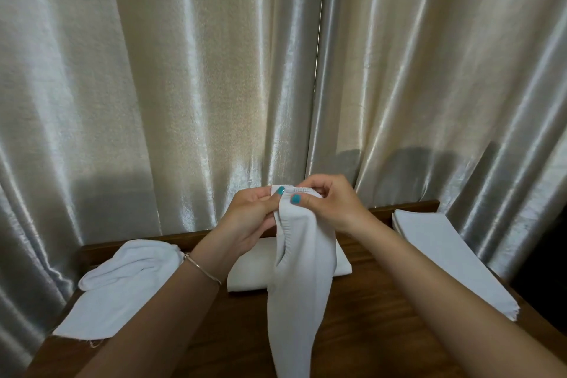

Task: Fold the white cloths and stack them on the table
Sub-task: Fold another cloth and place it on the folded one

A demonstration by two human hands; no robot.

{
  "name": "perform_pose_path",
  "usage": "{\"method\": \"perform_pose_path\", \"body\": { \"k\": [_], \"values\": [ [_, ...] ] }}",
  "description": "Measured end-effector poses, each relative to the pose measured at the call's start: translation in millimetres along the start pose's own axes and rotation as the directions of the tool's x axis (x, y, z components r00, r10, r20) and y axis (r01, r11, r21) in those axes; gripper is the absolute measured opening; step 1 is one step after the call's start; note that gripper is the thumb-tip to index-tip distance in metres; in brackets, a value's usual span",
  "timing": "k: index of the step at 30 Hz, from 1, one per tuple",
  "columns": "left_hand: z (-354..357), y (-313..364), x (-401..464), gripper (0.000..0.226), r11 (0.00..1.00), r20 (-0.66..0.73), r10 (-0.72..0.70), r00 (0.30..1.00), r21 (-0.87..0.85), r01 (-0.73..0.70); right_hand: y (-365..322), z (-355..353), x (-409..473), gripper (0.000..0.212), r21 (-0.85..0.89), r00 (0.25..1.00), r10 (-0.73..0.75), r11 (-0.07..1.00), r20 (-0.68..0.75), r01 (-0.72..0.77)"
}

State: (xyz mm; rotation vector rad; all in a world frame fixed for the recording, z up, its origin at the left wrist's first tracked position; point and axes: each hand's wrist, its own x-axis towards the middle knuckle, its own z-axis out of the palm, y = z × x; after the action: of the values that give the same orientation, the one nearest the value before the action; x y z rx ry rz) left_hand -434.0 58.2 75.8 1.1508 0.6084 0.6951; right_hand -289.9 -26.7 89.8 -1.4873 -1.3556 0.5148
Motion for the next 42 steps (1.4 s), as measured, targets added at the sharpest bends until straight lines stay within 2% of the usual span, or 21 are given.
{"method": "perform_pose_path", "body": {
  "k": [5,7,16,23,29,32,36,39,42],
  "values": [
    [1,1,-9,0.024,0.998,0.085,0.060,0.995,-0.008,-0.059,0,4,-1,0.008,0.070,0.995,-0.008,0.997,-0.099,0.015],
    [1,0,-12,0.026,0.998,0.110,0.060,0.992,0.006,-0.061,-1,5,-1,0.014,0.069,0.996,-0.013,0.997,-0.090,0.019],
    [4,3,-22,0.028,0.996,0.190,0.067,0.979,0.047,-0.077,-4,7,-3,0.015,0.027,0.995,0.034,0.999,-0.091,-0.031],
    [10,-1,-26,0.025,0.995,0.176,0.061,0.982,0.068,-0.074,-3,5,-5,0.017,0.046,0.990,0.077,0.996,-0.117,-0.072],
    [10,-6,-25,0.031,0.995,0.168,0.099,0.981,-0.017,-0.097,-6,2,-2,0.018,0.026,0.993,0.069,0.997,-0.100,-0.067],
    [9,-6,-25,0.029,0.990,0.162,0.085,0.983,-0.121,-0.066,-5,4,-2,0.018,0.030,0.988,0.099,0.995,-0.118,-0.096],
    [11,-9,-25,0.026,0.990,0.094,0.127,0.987,0.042,-0.132,-4,8,-2,0.021,0.024,0.986,0.081,0.997,-0.144,-0.078],
    [8,-10,-19,0.021,0.986,0.026,0.133,0.991,0.097,-0.135,0,16,-2,0.023,0.000,0.988,0.045,0.999,-0.149,-0.045],
    [3,-7,-14,0.024,0.981,-0.020,0.130,0.991,0.149,-0.126,5,18,-2,0.029,-0.162,0.988,-0.021,0.987,-0.153,-0.005]
  ]
}}
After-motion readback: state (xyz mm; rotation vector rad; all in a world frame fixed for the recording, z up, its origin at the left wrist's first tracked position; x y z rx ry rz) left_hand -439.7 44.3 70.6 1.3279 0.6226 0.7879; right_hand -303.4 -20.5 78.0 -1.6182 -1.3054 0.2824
